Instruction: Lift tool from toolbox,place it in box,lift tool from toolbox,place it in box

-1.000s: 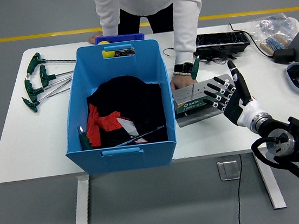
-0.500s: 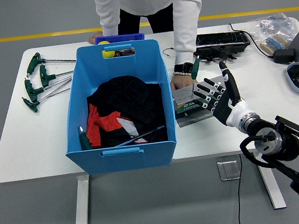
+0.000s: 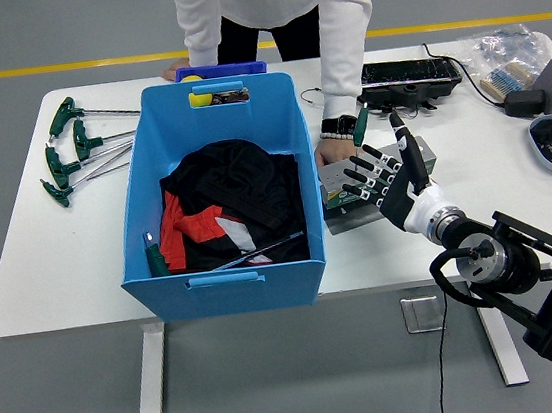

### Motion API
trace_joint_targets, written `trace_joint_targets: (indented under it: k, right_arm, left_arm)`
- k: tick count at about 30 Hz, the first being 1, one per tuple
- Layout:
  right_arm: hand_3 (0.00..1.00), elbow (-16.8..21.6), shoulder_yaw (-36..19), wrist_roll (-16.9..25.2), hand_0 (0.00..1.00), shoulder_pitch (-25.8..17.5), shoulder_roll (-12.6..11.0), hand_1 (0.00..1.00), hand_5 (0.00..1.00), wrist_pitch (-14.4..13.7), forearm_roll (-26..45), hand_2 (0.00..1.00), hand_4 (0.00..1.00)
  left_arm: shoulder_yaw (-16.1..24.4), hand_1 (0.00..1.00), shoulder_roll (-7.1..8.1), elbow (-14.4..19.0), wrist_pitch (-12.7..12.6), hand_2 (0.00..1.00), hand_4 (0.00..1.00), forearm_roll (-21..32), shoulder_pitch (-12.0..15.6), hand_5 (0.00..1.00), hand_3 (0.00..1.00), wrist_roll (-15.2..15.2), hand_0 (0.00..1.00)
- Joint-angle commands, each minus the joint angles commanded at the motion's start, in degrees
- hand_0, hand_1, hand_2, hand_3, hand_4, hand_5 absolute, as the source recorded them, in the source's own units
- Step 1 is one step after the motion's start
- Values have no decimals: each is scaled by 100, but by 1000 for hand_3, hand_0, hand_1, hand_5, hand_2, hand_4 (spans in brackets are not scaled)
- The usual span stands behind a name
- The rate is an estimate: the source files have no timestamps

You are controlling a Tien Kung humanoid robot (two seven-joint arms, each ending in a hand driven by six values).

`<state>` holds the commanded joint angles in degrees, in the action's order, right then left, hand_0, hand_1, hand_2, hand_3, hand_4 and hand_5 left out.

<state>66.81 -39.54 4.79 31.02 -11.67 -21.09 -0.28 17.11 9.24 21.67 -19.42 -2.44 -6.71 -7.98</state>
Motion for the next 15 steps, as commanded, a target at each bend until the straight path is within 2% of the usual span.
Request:
trace_joint_targets:
  k: [15]
  right_arm:
    - [893,-228,241,3,660,269,43,640,921,30,158,758,998]
  left_arm:
    - [19,778,-4,1,-7,798,627,-29,-61,998,808,-15,800]
